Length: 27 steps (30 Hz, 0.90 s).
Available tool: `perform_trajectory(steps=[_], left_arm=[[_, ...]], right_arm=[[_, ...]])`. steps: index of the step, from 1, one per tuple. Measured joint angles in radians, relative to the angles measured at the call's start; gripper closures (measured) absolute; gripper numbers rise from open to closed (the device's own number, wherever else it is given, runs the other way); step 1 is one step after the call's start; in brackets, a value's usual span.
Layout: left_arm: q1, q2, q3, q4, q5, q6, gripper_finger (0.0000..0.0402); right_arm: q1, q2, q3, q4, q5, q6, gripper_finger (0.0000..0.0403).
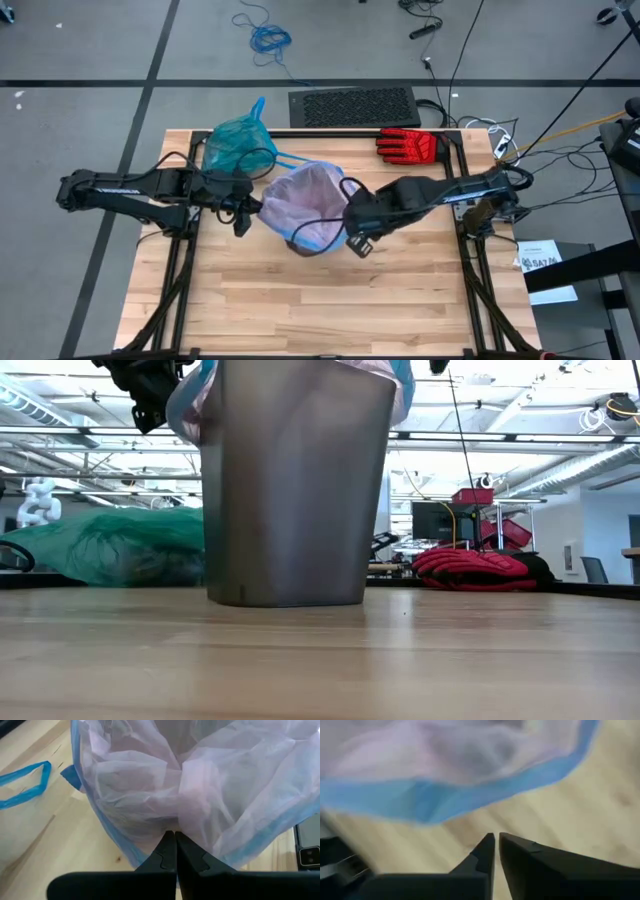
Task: Place trash/remove bag and relplace
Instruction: Insert a new pink trash bag into the black trash bin
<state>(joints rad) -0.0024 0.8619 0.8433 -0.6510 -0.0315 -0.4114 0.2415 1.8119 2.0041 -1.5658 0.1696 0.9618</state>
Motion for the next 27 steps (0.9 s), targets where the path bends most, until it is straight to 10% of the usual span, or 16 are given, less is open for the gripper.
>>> perform_trajectory(steps=[15, 27], left_arm=[[0.0, -0.007, 0.0, -0.001, -0.002, 0.034, 0.0402], [0.0, -0.007, 0.0, -0.014, 0.022, 0.034, 0.0402]], right_arm=[[0.053, -0.003, 0.001, 0.72, 0.056, -0.2, 0.027], [-0.027, 0.096, 0.0, 0.716, 0.01, -0.26, 0.0389]])
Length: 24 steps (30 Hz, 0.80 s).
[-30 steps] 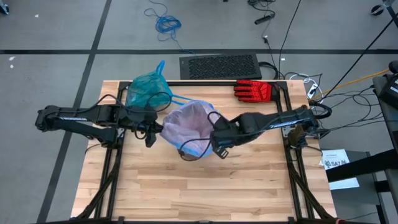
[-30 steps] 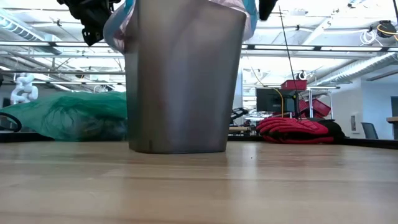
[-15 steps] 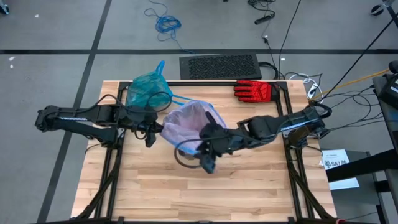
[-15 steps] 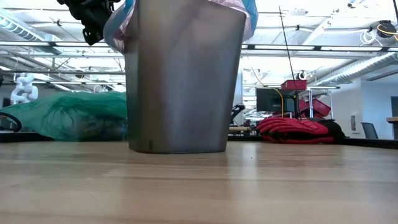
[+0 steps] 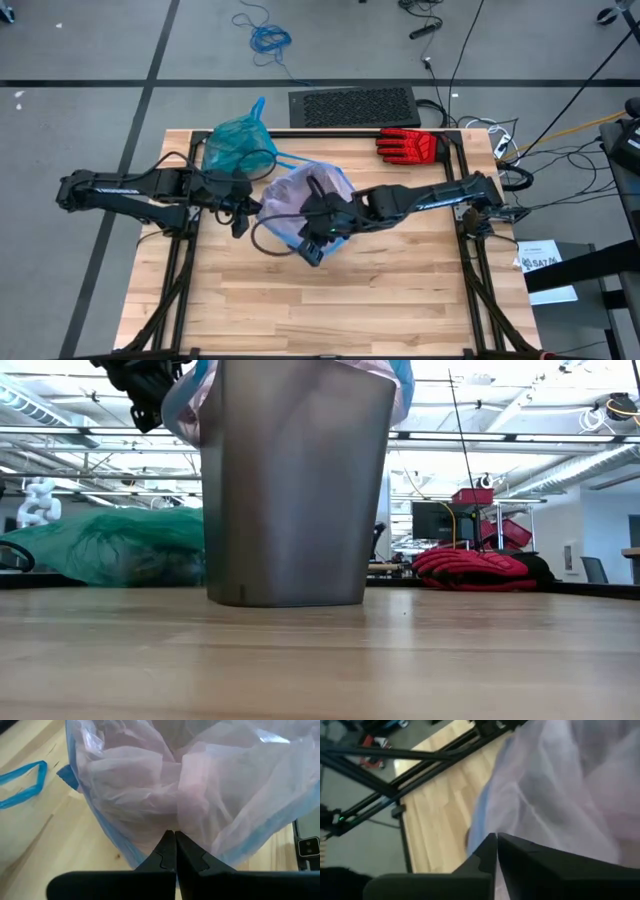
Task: Place trash/remove bag and relplace
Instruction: Insert a new pink trash bag into the black trash bin
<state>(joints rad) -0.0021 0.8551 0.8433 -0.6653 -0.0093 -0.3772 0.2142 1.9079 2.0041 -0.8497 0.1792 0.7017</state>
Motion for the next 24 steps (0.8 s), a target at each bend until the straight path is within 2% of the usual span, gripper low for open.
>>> perform_trajectory(steps=[7, 12, 14, 16, 19, 24], left_arm=[[0.001, 0.004, 0.0, 0.0, -0.001, -0.007, 0.0402], [0.001, 0.009, 0.0, 0.002, -0.003, -0.007, 0.0402], [0.001, 0.009, 0.0, 0.004, -0.003, -0.007, 0.0402], [0.001, 0.009, 0.0, 0.003, -0.003, -0.007, 0.0402], [0.001, 0.009, 0.0, 0.003, -0.003, -0.007, 0.0402], [0.001, 0.009, 0.0, 0.003, -0.003, -0.007, 0.0402]], right_arm=[[0.017, 0.014, 0.0, 0.052, -0.108, 0.015, 0.0399], [0.032, 0.015, 0.0, 0.059, -0.107, 0.032, 0.0401], [0.039, 0.015, 0.0, 0.079, -0.084, 0.032, 0.0402], [0.045, 0.012, 0.021, 0.075, -0.018, 0.023, 0.0402], [0.049, 0.004, 0.055, -0.008, 0.08, 0.012, 0.0402], [0.013, 0.02, 0.056, -0.133, 0.076, 0.016, 0.0403]])
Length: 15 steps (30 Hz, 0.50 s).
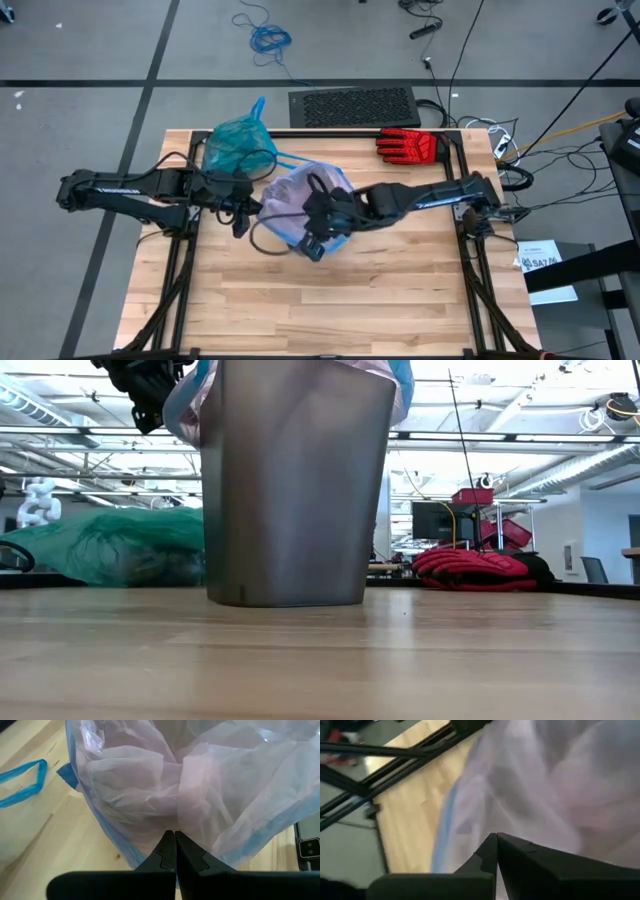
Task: Place trash/remove bag and relplace
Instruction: Insert a new pink trash bag into the black trash bin
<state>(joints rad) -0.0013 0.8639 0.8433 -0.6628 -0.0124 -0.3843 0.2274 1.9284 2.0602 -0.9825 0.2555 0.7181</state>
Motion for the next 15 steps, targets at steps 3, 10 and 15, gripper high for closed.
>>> perform_trajectory(steps=[3, 10, 15], left_arm=[[0.0, 0.0, 0.0, 0.001, 0.0, 0.0, 0.0402], [0.0, 0.0, 0.0, 0.002, 0.0, -0.003, 0.0402], [0.0, 0.0, 0.0, -0.001, 0.0, -0.003, 0.0402]], right_arm=[[-0.013, 0.013, 0.0, 0.04, -0.099, -0.003, 0.0403], [0.0, 0.056, 0.0, 0.109, -0.243, -0.02, 0.0403], [0.0, 0.078, 0.0, 0.109, -0.238, 0.004, 0.0403]])
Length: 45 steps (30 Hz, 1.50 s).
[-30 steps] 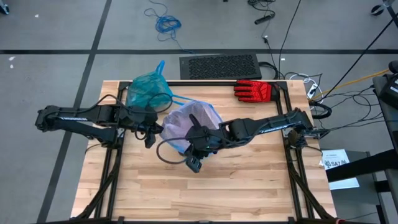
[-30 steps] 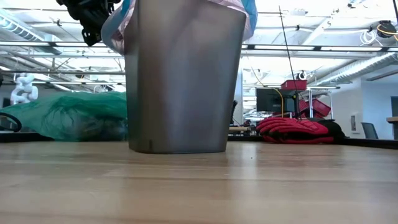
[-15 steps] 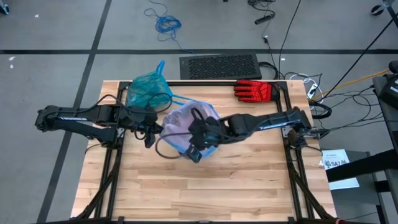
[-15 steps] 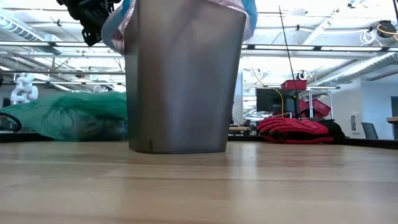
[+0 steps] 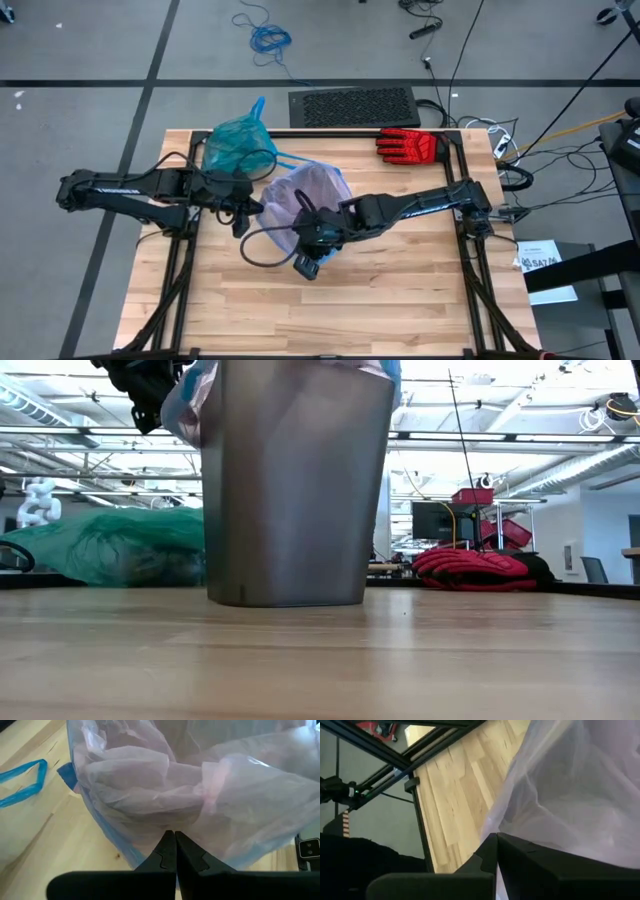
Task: Place trash/remove bag and relplace
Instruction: Insert a new pink trash bag into the black trash bin
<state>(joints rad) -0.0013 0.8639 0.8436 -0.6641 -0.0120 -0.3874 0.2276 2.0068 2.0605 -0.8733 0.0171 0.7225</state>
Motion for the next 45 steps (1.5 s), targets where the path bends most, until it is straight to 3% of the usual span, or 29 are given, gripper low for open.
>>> perform_trajectory(steps=[9, 28, 35, 41, 45], left_arm=[[0.0, 0.0, 0.0, -0.006, 0.016, 0.0, 0.0402], [0.0, 0.006, 0.0, -0.027, 0.02, 0.009, 0.0402], [0.0, 0.007, 0.0, -0.027, 0.018, 0.009, 0.0402], [0.0, 0.007, 0.0, -0.027, 0.017, 0.008, 0.0402], [0.0, 0.007, 0.0, -0.027, 0.013, 0.008, 0.0402]], right_arm=[[0.019, 0.006, 0.0, -0.097, 0.088, 0.009, 0.0403], [0.069, -0.001, 0.0, -0.016, 0.087, -0.11, 0.0403], [0.06, -0.007, 0.086, -0.041, 0.09, -0.143, 0.0403], [0.025, -0.008, 0.201, -0.163, 0.121, -0.187, 0.0403], [-0.001, -0.007, 0.289, -0.395, 0.163, -0.18, 0.0403]])
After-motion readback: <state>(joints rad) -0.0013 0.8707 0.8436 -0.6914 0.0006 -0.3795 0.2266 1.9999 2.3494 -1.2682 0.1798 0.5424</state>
